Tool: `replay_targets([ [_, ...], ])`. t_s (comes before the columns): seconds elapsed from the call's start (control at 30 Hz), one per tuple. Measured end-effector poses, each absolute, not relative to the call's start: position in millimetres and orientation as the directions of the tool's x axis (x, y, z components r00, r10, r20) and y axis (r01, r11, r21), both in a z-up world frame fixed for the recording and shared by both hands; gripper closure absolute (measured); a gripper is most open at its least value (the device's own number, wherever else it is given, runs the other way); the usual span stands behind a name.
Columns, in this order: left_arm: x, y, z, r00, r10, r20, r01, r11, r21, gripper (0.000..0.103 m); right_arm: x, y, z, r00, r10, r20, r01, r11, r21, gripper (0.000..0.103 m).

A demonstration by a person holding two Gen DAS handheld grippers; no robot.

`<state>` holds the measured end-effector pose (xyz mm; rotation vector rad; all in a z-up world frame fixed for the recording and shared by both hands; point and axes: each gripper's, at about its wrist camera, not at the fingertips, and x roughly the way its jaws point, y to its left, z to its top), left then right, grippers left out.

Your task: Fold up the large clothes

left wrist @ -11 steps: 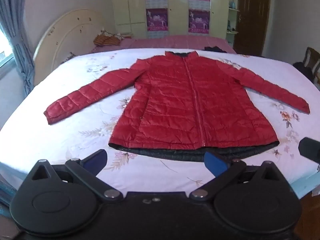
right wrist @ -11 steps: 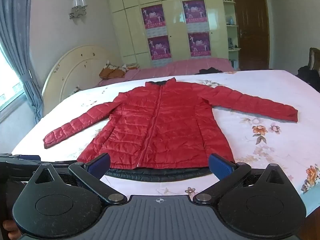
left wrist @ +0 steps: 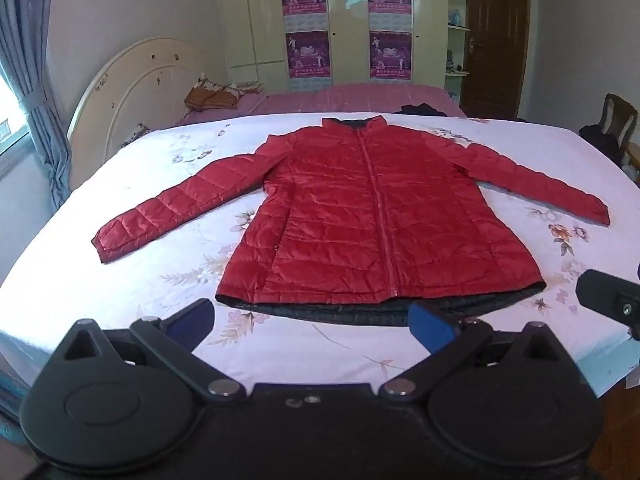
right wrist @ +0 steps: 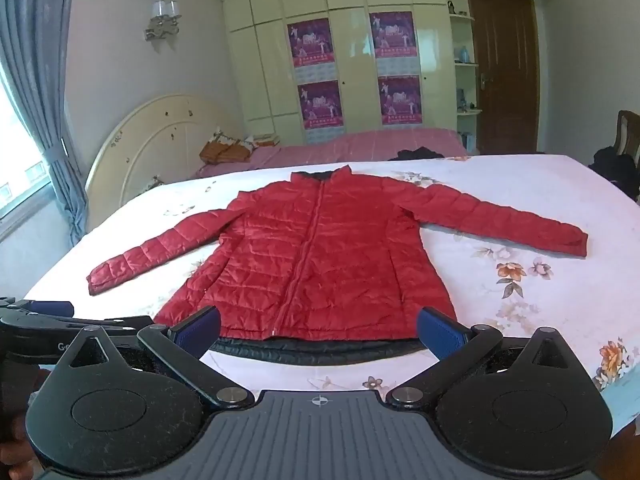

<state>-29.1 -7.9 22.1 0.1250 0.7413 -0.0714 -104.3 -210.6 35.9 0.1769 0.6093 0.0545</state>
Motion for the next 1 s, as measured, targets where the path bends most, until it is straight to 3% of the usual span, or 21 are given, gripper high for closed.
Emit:
replay_targets([
  [1.0,-34,-16,23,0.735,-0.020,-0.677,0.105,0.991,0.085,0.000,-107,-228,41,0.827,0.090,-0.555,0.016,0.983,0.184,0.000],
])
